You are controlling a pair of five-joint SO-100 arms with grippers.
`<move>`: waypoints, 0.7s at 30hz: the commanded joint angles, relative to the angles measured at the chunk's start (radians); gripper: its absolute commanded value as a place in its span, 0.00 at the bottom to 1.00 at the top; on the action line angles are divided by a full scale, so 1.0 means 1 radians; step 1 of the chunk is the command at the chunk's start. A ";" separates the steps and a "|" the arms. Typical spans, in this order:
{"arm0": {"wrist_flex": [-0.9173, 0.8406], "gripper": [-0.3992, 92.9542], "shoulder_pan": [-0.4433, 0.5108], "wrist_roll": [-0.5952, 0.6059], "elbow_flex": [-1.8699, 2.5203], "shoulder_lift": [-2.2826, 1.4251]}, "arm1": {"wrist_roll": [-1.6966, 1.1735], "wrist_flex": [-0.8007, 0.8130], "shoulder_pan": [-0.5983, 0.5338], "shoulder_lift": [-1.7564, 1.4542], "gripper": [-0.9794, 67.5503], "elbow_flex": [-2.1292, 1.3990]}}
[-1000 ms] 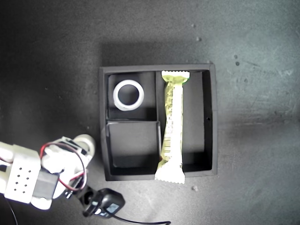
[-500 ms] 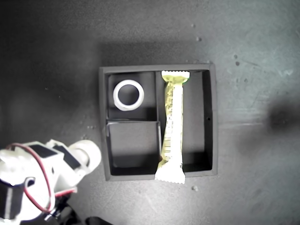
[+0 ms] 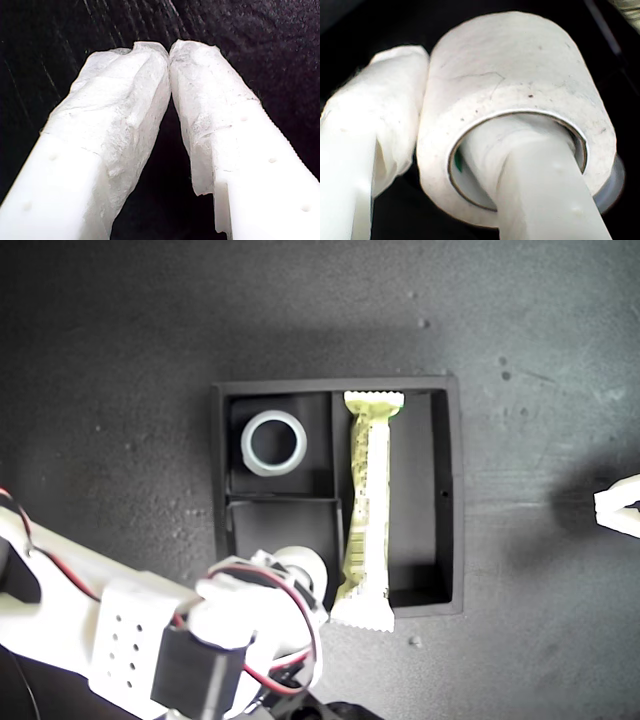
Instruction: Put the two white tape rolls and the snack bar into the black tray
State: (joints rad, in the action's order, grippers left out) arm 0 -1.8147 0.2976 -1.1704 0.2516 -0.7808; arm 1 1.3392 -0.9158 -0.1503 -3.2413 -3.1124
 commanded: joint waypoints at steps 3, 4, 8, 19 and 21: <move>-0.018 0.00 -0.009 -0.071 0.049 -0.029 | 0.038 -0.084 0.006 -0.009 0.01 -0.012; -0.018 0.00 -0.009 -0.077 0.069 -0.035 | 0.046 -0.097 0.002 -0.009 0.01 -0.012; -0.018 0.00 -0.009 -0.080 0.075 -0.035 | 0.055 -0.120 -0.015 -0.009 0.01 -0.012; -0.018 0.18 0.020 -0.071 0.117 -0.083 | 0.037 -0.123 0.014 -0.011 0.01 -0.012; -0.018 0.18 0.020 -0.069 0.149 -0.115 | 0.037 -0.123 0.012 -0.011 0.01 -0.012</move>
State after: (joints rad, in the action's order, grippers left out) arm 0 -1.8147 0.3114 -1.2487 0.3850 -0.7823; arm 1 1.3883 -1.0339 -0.1396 -3.2413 -3.1124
